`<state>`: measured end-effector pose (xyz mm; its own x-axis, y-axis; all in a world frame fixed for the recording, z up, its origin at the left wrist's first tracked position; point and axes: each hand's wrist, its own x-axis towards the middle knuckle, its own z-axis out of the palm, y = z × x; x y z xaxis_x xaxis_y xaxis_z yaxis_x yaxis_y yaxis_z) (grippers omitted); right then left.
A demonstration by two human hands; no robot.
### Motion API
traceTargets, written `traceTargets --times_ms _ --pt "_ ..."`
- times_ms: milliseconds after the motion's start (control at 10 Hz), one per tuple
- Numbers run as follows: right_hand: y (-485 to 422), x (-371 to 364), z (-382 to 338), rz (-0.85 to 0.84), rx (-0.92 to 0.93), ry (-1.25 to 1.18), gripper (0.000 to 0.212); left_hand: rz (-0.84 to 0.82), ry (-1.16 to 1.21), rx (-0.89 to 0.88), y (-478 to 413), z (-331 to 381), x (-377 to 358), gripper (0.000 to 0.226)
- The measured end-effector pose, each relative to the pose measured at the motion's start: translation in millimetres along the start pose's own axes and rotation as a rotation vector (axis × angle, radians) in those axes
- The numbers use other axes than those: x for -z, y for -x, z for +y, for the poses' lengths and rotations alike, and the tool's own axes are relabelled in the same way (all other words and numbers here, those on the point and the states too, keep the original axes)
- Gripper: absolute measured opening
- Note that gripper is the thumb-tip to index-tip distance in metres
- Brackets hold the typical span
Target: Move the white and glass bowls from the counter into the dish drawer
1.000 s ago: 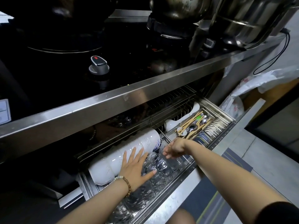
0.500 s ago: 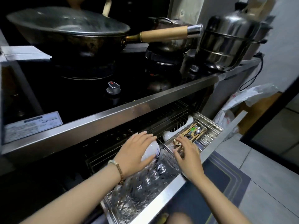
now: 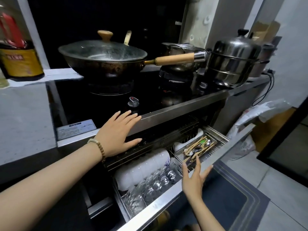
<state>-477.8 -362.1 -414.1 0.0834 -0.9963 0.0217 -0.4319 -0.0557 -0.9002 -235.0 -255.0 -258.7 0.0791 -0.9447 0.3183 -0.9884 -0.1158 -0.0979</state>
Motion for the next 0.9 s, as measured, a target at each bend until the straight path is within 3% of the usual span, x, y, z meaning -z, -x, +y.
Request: traceTargets --times_ms 300,500,600,700,800,900 --pt "-31 -39 -31 -0.127 -0.018 0.022 0.068 0.028 0.025 0.022 -1 2 -3 0.075" --pt "-67 -44 -48 -0.421 -0.013 0.033 0.066 0.005 0.049 0.025 -3 0 -5 0.076" --pt "-76 -32 -59 -0.491 0.001 0.022 0.062 -0.01 0.045 0.038 -4 0 -5 0.078" --pt "-66 -19 -86 -0.358 0.138 -0.009 0.05 -0.036 0.047 0.045 -6 1 -4 0.08" --pt "-34 6 -144 -0.205 0.402 -0.15 0.036 -0.05 0.057 0.058 -5 3 0 0.083" --pt "12 58 -213 -0.184 0.846 -0.463 0.028 -0.079 0.056 0.055 -4 4 4 0.085"
